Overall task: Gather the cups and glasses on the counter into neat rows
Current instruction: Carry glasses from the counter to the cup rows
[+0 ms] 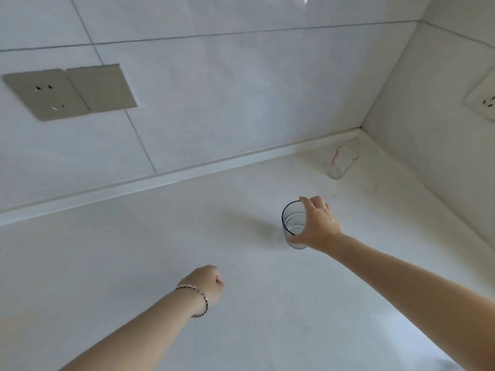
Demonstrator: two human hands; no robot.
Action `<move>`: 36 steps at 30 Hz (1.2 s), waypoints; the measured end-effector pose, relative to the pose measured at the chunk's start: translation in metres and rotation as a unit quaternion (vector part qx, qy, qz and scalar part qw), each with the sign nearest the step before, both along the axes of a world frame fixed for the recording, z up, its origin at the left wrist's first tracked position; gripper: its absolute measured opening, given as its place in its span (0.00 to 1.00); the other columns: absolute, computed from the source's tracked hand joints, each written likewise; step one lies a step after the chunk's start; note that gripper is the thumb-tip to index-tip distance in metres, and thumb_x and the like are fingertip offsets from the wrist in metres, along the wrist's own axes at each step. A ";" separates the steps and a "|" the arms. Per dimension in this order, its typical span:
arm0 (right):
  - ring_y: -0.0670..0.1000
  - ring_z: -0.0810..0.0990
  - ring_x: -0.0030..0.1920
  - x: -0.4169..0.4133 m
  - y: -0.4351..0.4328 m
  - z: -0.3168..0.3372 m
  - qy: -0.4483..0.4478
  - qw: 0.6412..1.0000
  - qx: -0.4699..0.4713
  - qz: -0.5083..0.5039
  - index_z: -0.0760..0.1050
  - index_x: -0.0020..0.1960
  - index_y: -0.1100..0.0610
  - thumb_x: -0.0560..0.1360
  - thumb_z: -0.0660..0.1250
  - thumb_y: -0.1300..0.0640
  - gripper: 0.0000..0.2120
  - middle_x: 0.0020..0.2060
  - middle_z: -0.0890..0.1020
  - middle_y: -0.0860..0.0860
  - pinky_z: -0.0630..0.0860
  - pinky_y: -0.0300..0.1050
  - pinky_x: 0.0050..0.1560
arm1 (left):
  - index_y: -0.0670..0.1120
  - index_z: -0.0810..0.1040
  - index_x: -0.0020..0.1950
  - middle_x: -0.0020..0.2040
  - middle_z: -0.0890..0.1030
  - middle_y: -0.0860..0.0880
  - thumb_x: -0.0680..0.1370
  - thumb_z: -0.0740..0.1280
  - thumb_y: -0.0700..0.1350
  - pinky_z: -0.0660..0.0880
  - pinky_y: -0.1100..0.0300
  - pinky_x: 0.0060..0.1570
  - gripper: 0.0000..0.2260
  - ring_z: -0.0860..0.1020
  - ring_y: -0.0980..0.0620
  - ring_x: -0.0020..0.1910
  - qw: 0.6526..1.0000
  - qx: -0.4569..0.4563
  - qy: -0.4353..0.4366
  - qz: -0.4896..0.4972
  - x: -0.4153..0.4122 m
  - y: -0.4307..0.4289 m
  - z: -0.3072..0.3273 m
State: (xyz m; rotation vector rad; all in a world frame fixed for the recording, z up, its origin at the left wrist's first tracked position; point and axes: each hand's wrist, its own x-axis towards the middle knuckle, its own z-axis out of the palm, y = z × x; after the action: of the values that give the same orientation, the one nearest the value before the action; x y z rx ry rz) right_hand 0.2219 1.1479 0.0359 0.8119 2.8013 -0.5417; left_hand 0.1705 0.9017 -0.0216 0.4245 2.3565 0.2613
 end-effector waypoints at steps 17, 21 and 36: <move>0.51 0.64 0.70 -0.075 -0.506 0.015 -0.034 0.941 -0.044 0.335 0.53 0.76 0.51 0.64 0.74 0.44 0.48 0.69 0.62 0.49 0.69 0.44 0.65 | 0.50 0.60 0.30 0.42 0.69 0.49 0.75 0.56 0.39 0.61 0.59 0.36 0.15 0.66 0.48 0.41 0.967 -0.046 0.003 0.249 -0.004 -0.490 0.011; 0.52 0.65 0.70 -0.087 -0.614 0.015 -0.045 0.931 -0.059 0.358 0.54 0.75 0.51 0.64 0.75 0.45 0.47 0.69 0.63 0.50 0.69 0.45 0.66 | 0.50 0.60 0.31 0.42 0.69 0.49 0.76 0.55 0.39 0.62 0.59 0.38 0.15 0.67 0.47 0.41 0.961 -0.064 0.003 0.268 0.002 -0.600 0.013; 0.56 0.68 0.67 -0.138 -0.839 -0.014 -0.042 0.926 -0.028 0.375 0.58 0.73 0.55 0.64 0.76 0.49 0.43 0.67 0.65 0.53 0.73 0.50 0.59 | 0.50 0.61 0.32 0.39 0.69 0.49 0.77 0.55 0.39 0.63 0.59 0.37 0.14 0.67 0.48 0.41 0.939 -0.032 -0.019 0.341 0.024 -0.749 0.008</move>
State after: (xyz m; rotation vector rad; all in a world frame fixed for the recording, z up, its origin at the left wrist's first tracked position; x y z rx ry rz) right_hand 0.0837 0.3091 0.0217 -0.2654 2.7016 -0.4210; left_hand 0.1946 0.1527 -0.0141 -0.4452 2.3874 0.5015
